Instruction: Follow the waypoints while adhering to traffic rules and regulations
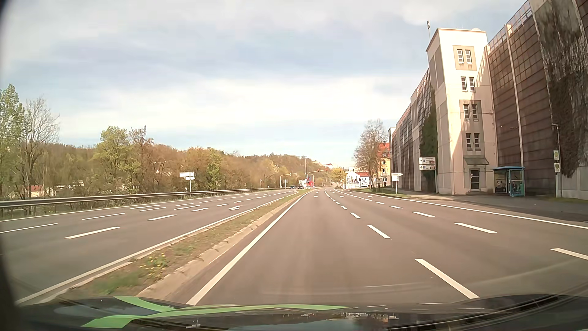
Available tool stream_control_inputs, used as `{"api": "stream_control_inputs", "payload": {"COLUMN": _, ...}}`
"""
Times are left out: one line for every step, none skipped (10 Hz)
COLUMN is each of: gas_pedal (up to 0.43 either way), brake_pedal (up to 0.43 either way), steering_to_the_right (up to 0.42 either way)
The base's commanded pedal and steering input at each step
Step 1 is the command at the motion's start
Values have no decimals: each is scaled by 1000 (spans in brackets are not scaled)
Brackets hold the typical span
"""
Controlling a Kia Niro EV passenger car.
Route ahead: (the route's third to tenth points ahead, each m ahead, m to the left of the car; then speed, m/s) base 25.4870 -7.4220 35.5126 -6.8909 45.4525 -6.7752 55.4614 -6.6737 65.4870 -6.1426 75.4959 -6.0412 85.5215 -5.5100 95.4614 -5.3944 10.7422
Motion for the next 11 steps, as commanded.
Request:
{"api": "stream_control_inputs", "payload": {"gas_pedal": 59, "brake_pedal": 0, "steering_to_the_right": 1}}
{"api": "stream_control_inputs", "payload": {"gas_pedal": 39, "brake_pedal": 0, "steering_to_the_right": 1}}
{"api": "stream_control_inputs", "payload": {"gas_pedal": 20, "brake_pedal": 0, "steering_to_the_right": 1}}
{"api": "stream_control_inputs", "payload": {"gas_pedal": 8, "brake_pedal": 0, "steering_to_the_right": 1}}
{"api": "stream_control_inputs", "payload": {"gas_pedal": 8, "brake_pedal": 0, "steering_to_the_right": 1}}
{"api": "stream_control_inputs", "payload": {"gas_pedal": 8, "brake_pedal": 0, "steering_to_the_right": 0}}
{"api": "stream_control_inputs", "payload": {"gas_pedal": 8, "brake_pedal": 0, "steering_to_the_right": -2}}
{"api": "stream_control_inputs", "payload": {"gas_pedal": 8, "brake_pedal": 0, "steering_to_the_right": -5}}
{"api": "stream_control_inputs", "payload": {"gas_pedal": 20, "brake_pedal": 0, "steering_to_the_right": -6}}
{"api": "stream_control_inputs", "payload": {"gas_pedal": 20, "brake_pedal": 0, "steering_to_the_right": -6}}
{"api": "stream_control_inputs", "payload": {"gas_pedal": 20, "brake_pedal": 0, "steering_to_the_right": -7}}
